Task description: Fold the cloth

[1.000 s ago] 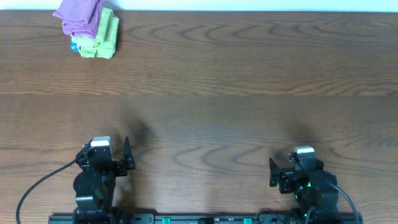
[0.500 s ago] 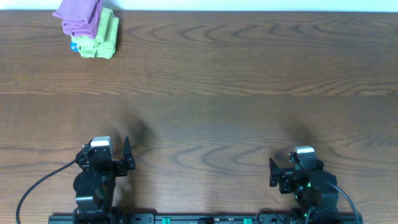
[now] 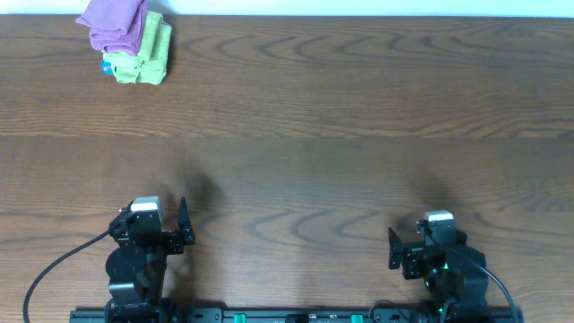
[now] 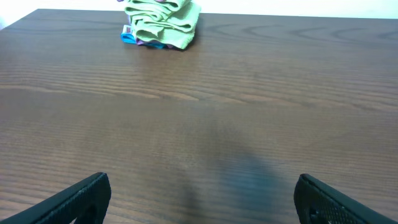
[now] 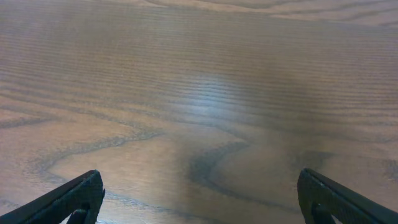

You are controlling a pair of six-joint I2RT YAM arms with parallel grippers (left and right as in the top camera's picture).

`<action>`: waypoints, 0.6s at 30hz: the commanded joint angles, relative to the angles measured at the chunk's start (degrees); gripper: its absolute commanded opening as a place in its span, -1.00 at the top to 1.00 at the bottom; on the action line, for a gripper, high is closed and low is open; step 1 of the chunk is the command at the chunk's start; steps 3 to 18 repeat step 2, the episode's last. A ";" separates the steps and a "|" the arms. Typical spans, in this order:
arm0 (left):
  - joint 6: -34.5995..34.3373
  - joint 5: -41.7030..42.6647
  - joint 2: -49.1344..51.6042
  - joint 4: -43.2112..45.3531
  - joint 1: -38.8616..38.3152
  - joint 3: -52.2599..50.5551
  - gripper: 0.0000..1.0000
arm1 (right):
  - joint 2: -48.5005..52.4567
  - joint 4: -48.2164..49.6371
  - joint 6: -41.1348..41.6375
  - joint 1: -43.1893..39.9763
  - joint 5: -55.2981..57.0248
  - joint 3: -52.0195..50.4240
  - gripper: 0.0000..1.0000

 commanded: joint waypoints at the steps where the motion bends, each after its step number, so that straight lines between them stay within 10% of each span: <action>1: -0.20 -0.17 -0.37 -0.22 -0.28 -1.11 -0.91 | -0.50 -0.07 -0.44 -0.15 0.59 -0.66 -0.99; 18: -0.20 -0.17 -0.37 -0.22 -0.28 -1.11 -0.90 | -0.50 -0.07 -0.44 -0.15 0.59 -0.66 -0.99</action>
